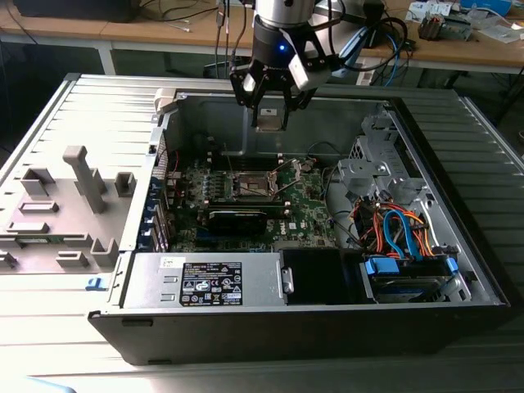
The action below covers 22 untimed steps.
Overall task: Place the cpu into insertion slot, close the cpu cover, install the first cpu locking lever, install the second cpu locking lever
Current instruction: 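Place the cpu into insertion slot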
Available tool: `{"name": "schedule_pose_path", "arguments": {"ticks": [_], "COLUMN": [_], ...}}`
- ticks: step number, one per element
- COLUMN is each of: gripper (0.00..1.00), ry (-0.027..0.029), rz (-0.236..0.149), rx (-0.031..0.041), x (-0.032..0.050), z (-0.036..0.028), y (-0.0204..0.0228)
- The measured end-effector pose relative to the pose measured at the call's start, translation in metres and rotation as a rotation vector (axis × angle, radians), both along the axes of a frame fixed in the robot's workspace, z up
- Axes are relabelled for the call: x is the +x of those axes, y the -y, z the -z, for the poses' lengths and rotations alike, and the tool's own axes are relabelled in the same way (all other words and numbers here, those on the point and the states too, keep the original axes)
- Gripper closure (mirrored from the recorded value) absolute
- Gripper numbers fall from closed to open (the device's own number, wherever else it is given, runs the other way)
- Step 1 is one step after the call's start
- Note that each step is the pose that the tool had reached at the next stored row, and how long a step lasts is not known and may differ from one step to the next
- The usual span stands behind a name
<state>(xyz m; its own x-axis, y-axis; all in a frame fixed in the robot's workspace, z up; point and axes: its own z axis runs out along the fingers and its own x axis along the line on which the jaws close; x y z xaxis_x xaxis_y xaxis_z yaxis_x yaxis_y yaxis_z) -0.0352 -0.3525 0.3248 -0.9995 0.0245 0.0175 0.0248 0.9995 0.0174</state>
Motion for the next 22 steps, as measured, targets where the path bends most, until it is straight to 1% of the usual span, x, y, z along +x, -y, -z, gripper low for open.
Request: {"name": "schedule_pose_path", "arguments": {"ticks": [16, 22], "gripper": [0.45, 0.45], "ry": [0.0, 0.0001], "rz": [0.0, 0.0], "rx": [0.0, 0.0001], "x": [0.0, 0.0], "z": [0.0037, 0.0047], "y": [0.0009, 0.0024]}}
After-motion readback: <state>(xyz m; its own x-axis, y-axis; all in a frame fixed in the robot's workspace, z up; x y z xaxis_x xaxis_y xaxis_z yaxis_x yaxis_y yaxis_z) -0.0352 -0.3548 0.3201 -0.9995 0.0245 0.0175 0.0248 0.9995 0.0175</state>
